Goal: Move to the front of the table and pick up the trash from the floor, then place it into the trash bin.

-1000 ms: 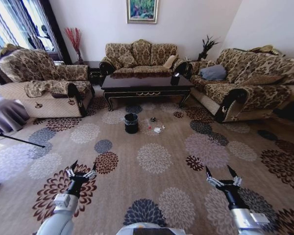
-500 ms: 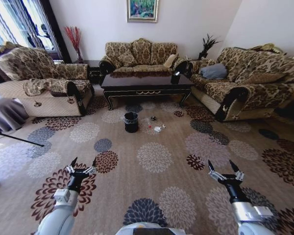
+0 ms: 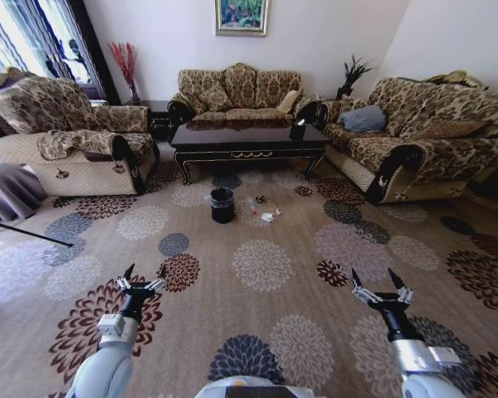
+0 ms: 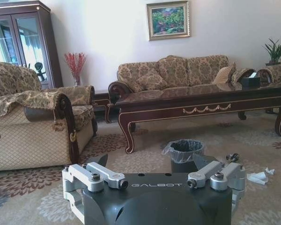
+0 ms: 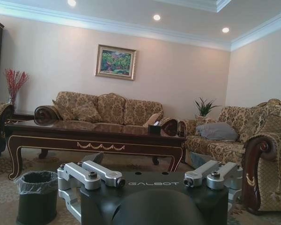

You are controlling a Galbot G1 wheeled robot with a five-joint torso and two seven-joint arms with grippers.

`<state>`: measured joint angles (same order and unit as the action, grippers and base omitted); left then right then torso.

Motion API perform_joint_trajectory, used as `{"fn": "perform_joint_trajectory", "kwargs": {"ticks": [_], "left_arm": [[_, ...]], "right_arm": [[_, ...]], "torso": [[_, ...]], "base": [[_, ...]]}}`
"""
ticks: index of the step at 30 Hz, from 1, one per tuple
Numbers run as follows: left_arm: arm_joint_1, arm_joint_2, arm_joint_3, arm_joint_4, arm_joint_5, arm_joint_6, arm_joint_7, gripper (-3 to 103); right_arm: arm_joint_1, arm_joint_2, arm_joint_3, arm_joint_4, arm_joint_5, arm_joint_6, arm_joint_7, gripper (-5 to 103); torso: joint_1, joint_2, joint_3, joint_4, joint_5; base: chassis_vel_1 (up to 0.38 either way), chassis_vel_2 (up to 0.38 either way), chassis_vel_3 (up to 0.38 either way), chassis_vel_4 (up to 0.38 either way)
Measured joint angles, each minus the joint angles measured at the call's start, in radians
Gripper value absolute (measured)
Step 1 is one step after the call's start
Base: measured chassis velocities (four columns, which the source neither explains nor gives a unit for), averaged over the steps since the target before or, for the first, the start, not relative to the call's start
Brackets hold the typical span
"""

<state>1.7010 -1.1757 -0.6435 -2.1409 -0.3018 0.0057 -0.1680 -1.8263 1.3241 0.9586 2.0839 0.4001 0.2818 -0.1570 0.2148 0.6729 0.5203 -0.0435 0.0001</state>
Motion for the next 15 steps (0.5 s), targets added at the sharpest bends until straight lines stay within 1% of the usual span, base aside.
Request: {"fn": "perform_joint_trajectory", "kwargs": {"ticks": [3,5,8,10,12,15], "left_arm": [[0.0,-0.005,0.003,0.002,0.001,0.005,-0.004,100],[0.001,-0.005,0.002,0.001,0.001,0.008,-0.004,100],[0.001,-0.005,-0.004,-0.003,-0.003,0.025,-0.009,100],[-0.002,-0.006,-0.004,-0.003,-0.003,0.028,-0.011,100],[-0.008,-0.011,0.001,-0.001,-0.003,0.031,-0.011,100],[-0.014,-0.017,0.005,0.0,-0.003,0.032,-0.011,100]], "right_arm": [[0.021,-0.007,-0.011,-0.024,-0.008,0.0,0.001,100],[0.027,-0.007,-0.013,-0.028,-0.009,0.0,0.002,100],[0.05,0.001,-0.032,-0.042,-0.013,-0.005,0.005,100],[0.05,0.0,-0.042,-0.051,-0.023,-0.004,0.004,100],[0.045,-0.007,-0.056,-0.068,-0.058,0.008,0.001,100],[0.041,-0.009,-0.059,-0.069,-0.068,0.011,0.001,100]], "torso": [[-0.006,-0.018,-0.012,0.0001,0.0],[-0.007,-0.021,-0.014,0.0001,0.0001],[-0.014,-0.039,-0.025,0.0002,0.0],[-0.017,-0.045,-0.028,0.0001,-0.0001],[-0.022,-0.057,-0.035,0.0001,0.0001],[-0.026,-0.065,-0.039,0.0,0.0001]], "base": [[0.0,0.0,0.0,0.0],[0.0,0.0,0.0,0.0],[0.0,0.0,0.0,0.0],[0.0,0.0,0.0,0.0],[0.0,0.0,0.0,0.0],[0.0,0.0,0.0,0.0]]}}
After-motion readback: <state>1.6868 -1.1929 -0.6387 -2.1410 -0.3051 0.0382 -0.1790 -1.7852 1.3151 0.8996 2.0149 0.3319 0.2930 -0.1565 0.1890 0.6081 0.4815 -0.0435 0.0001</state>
